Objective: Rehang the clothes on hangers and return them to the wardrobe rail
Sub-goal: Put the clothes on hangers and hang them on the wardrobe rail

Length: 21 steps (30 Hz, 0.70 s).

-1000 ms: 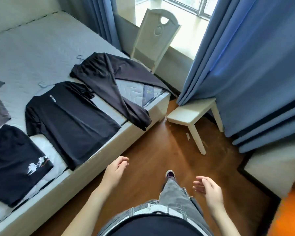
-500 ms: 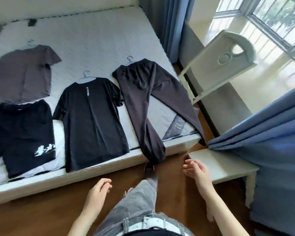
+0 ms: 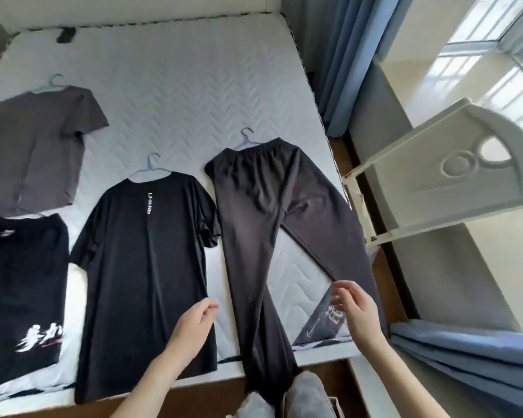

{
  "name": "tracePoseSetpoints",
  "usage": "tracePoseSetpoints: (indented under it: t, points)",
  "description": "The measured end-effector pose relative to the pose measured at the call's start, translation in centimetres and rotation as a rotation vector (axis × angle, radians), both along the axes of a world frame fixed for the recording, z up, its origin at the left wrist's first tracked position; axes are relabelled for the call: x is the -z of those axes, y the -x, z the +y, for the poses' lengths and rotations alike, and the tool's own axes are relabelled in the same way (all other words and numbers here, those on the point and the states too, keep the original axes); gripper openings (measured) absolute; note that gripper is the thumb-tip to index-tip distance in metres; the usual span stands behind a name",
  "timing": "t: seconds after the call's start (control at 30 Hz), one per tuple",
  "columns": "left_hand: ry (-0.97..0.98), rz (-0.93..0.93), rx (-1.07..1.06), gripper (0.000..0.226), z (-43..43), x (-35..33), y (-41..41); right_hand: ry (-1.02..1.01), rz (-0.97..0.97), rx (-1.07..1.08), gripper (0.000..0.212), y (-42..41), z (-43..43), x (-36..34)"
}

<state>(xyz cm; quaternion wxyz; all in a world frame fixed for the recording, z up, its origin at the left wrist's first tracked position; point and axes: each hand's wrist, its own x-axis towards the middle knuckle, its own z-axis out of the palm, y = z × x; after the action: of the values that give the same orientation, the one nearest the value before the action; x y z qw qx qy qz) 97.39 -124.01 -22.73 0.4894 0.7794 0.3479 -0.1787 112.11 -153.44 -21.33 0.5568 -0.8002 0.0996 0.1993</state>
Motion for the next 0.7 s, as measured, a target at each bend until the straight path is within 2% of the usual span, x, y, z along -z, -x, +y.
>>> tracePoseSetpoints:
  t: [0.1,0.2,0.33,0.47,0.53,0.6,0.7]
  points:
    - [-0.002,-0.031,0.034,0.018,0.8,2.7,-8.9,0.046,-0.006,-0.050,0.019,-8.1,3.3,3.2]
    - [-0.072,-0.085,0.117,0.020,1.1,8.1,-17.5,0.094,-0.032,-0.108,0.015,-15.5,7.2,9.4]
    - [-0.396,-0.240,0.299,0.034,2.0,18.3,-27.3,0.234,-0.170,-0.254,0.021,-23.3,12.8,20.4]
    - [-0.670,-0.311,0.359,0.047,4.5,27.9,-35.8,0.462,-0.476,-0.392,0.047,-30.1,17.8,30.2]
    - [-0.778,-0.364,0.333,0.050,6.7,30.9,-39.9,0.597,-0.586,-0.470,0.055,-32.7,19.2,33.7]
    - [-0.880,-0.423,0.304,0.052,9.7,32.7,-44.3,0.707,-0.614,-0.518,0.058,-33.9,19.8,36.1]
    - [-0.995,-0.453,0.248,0.053,15.1,33.5,-51.4,0.732,-0.651,-0.494,0.059,-34.2,20.0,37.9]
